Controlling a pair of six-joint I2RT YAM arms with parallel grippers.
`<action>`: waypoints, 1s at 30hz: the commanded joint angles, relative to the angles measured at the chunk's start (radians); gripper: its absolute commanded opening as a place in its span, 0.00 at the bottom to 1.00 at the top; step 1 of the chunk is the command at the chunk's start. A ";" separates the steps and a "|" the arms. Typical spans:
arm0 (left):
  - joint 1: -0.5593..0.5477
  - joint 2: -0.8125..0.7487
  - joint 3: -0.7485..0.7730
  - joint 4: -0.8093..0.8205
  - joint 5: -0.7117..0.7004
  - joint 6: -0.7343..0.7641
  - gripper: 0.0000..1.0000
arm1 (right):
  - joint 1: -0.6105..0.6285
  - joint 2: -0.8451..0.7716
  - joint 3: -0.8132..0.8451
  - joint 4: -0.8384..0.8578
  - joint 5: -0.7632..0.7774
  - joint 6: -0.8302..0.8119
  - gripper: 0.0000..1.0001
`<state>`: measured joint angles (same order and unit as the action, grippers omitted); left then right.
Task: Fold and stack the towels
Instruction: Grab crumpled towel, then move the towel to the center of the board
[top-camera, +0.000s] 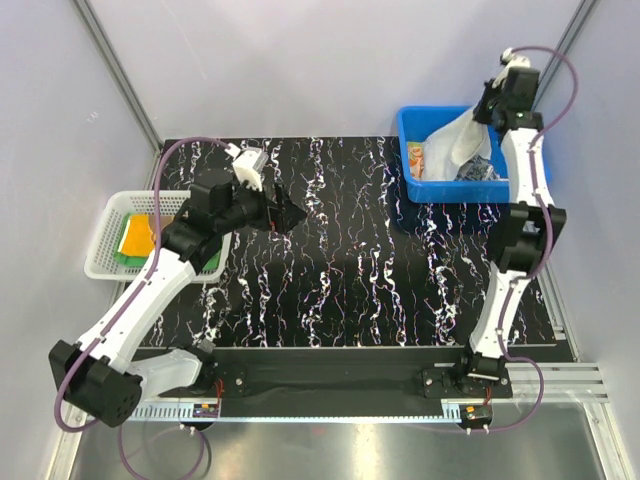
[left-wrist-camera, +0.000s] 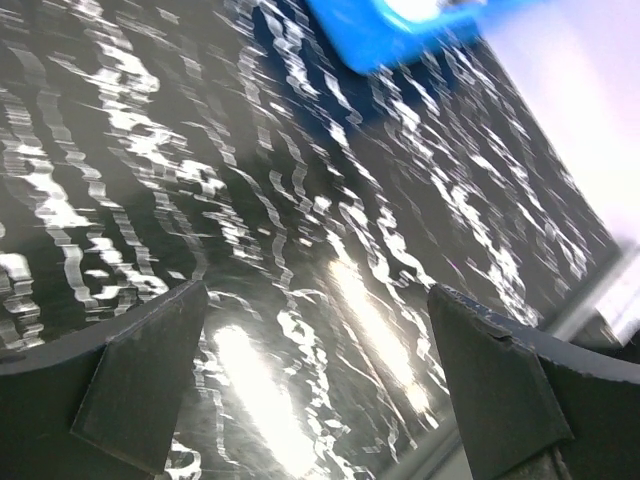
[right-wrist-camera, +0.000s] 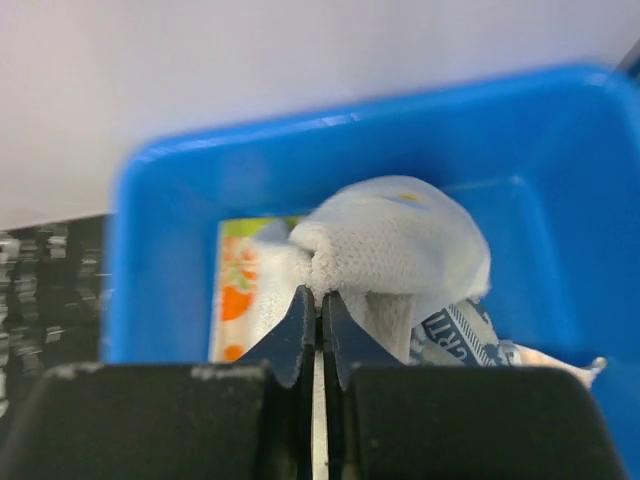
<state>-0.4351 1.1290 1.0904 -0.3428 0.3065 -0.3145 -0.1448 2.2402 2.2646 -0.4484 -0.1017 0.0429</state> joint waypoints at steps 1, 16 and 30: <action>0.022 0.028 0.028 0.074 0.222 -0.027 0.99 | 0.022 -0.261 0.052 -0.024 -0.084 0.008 0.00; 0.053 -0.092 0.114 -0.229 -0.032 0.061 0.99 | 0.424 -0.989 -0.823 0.040 -0.337 0.330 0.00; 0.023 0.000 -0.012 -0.219 -0.109 0.012 0.93 | 0.706 -1.169 -1.463 -0.010 -0.121 0.451 0.52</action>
<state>-0.3927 1.0695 1.0470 -0.6174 0.2218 -0.2817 0.5591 1.1648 0.6971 -0.4339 -0.3256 0.4866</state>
